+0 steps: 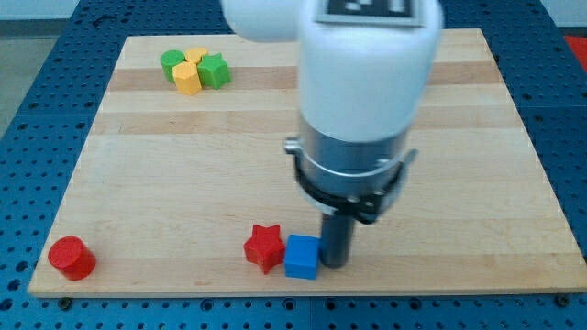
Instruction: Slide blue cube to the left side of the blue triangle
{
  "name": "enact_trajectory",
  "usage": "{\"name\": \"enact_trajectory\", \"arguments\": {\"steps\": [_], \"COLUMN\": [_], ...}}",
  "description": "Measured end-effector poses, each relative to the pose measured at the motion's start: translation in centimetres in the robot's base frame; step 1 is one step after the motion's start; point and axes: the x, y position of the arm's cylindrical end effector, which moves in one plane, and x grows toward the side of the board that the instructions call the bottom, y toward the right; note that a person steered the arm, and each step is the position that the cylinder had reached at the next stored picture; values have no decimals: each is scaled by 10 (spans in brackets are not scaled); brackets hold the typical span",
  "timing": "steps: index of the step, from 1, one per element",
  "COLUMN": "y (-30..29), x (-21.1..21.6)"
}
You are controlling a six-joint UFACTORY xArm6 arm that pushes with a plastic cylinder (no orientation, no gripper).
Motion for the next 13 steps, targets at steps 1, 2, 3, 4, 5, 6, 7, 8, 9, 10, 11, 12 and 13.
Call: {"name": "enact_trajectory", "arguments": {"steps": [1, 2, 3, 4, 5, 6, 7, 8, 9, 10, 11, 12, 13], "y": [-18, -2, 12, 11, 3, -32, -50, -60, -59, -59, -59, -59, -53], "x": [-4, -3, 8, 31, 31, 31, 31, 22, -2, -25, -45, -69, -85]}}
